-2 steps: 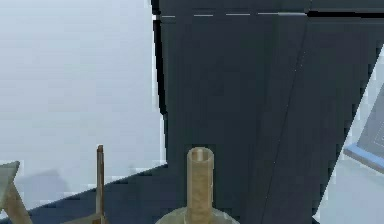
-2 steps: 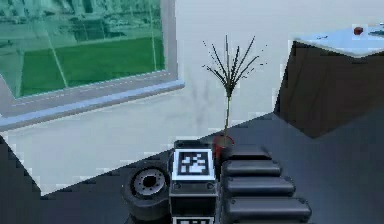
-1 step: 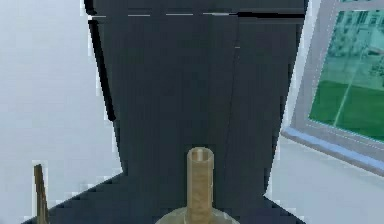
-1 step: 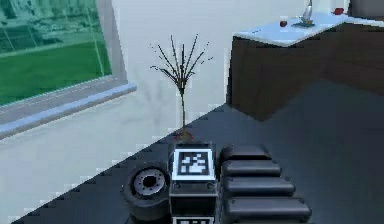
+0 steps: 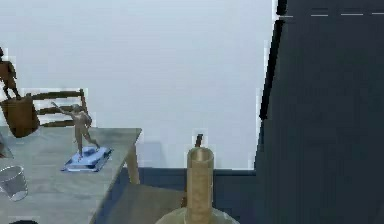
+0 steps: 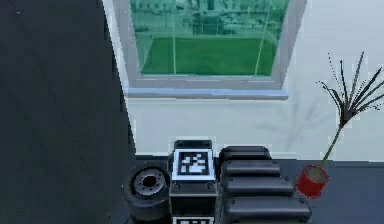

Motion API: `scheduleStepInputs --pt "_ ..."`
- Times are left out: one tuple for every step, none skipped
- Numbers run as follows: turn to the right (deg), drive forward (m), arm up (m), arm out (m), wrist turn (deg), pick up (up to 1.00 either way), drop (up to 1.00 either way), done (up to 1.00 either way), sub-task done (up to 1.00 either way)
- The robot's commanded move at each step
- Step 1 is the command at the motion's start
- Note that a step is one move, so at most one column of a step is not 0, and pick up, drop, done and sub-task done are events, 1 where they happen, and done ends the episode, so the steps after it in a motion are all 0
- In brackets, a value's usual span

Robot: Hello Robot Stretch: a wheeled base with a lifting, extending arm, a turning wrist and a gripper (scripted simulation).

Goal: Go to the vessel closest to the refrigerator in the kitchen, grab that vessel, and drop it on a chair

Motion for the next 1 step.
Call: scheduleStepInputs --pt "-45.0 0.00 0.00 0.00 0.0 0.00 0.00 0.00 0.00"
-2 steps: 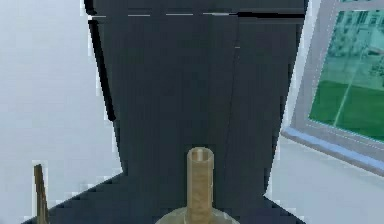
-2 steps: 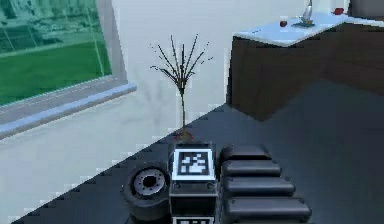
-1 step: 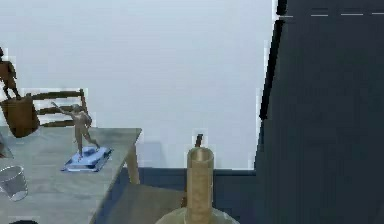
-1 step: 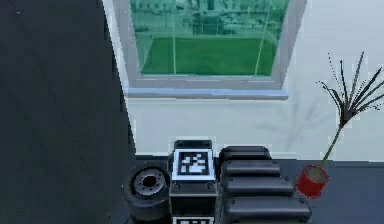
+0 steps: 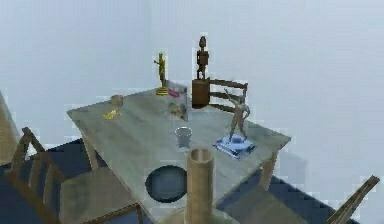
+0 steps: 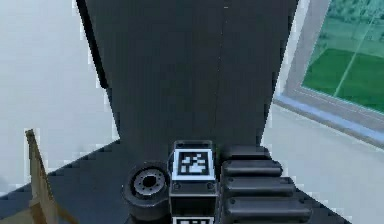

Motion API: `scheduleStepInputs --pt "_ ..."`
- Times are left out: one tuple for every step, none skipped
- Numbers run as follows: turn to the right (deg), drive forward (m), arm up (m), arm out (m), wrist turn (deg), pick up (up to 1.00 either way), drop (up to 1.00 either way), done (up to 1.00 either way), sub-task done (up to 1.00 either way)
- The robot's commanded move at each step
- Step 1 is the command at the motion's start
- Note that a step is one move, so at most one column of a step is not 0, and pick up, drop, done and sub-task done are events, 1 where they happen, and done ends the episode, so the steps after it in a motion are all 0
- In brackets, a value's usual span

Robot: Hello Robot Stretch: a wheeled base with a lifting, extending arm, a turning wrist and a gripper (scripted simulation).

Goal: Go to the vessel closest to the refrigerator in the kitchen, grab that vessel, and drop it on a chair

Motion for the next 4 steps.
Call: scheduleStepInputs --pt "-12.0 0.00 0.00 0.00 0.0 0.00 0.00 0.00 0.00" --pt "45.0 0.00 0.00 0.00 0.0 0.00 0.00 0.00 0.00" --pt "45.0 0.00 0.00 0.00 0.0 0.00 0.00 0.00 0.00" --pt "9.0 0.00 0.00 0.00 0.0 0.00 0.00 0.00 0.00"
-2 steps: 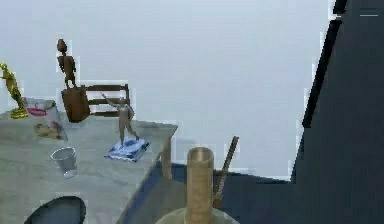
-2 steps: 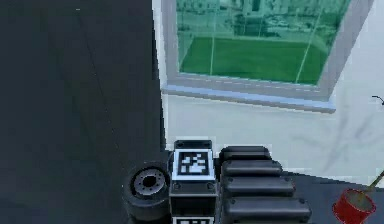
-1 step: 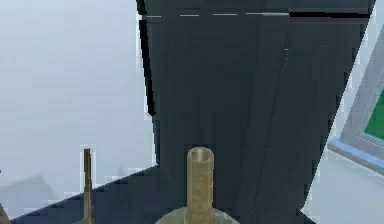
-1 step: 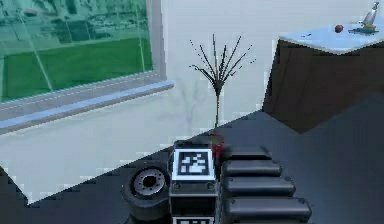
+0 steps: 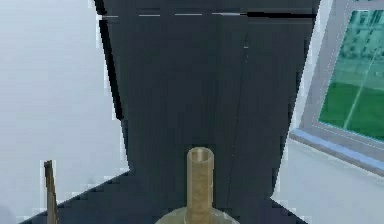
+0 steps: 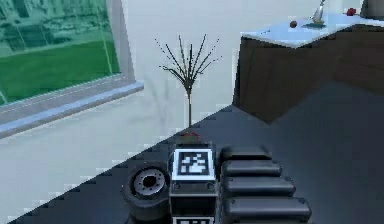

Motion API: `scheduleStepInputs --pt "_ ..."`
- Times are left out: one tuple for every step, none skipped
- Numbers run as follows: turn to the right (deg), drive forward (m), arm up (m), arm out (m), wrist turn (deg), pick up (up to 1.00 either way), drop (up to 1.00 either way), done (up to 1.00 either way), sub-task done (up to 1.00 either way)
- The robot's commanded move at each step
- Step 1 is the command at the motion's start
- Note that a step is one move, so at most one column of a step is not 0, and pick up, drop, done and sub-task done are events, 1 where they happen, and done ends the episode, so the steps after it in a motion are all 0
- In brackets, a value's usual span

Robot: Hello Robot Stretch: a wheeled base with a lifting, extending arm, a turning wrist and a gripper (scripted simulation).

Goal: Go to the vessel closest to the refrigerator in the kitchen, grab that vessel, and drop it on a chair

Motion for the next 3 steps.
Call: scheduleStepInputs --pt "-45.0 0.00 0.00 0.00 0.0 0.00 0.00 0.00 0.00" --pt "-45.0 0.00 0.00 0.00 0.0 0.00 0.00 0.00 0.00" --pt "-3.0 0.00 0.00 0.00 0.0 0.00 0.00 0.00 0.00"
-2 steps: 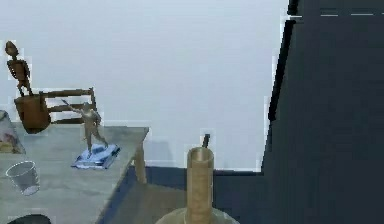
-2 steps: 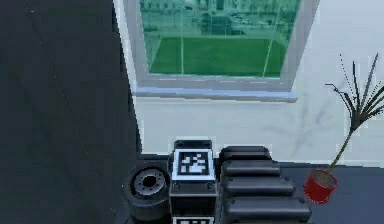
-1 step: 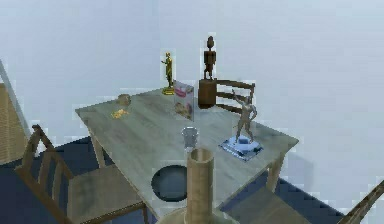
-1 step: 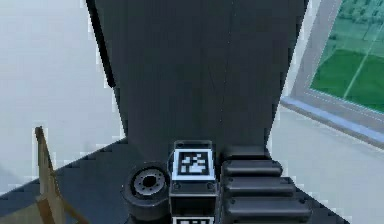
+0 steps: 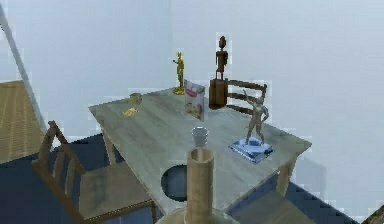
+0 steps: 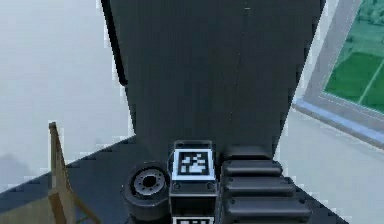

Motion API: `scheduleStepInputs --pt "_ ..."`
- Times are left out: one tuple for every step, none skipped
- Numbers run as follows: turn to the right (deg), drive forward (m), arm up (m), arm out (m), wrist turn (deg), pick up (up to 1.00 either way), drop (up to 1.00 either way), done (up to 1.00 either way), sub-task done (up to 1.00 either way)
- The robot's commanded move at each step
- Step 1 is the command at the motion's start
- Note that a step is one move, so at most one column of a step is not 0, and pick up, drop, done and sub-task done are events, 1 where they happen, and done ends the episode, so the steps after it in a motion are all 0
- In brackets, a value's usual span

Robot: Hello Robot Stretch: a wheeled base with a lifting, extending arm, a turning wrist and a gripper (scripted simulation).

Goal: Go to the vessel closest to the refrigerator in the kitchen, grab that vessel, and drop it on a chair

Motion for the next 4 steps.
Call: scheduleStepInputs --pt "0.0 0.30 0.00 0.00 0.0 0.00 0.00 0.00 0.00" --pt "45.0 0.00 0.00 0.00 0.0 0.00 0.00 0.00 0.00" --pt "45.0 0.00 0.00 0.00 0.0 0.00 0.00 0.00 0.00" --pt "15.0 0.00 0.00 0.00 0.0 0.00 0.00 0.00 0.00"
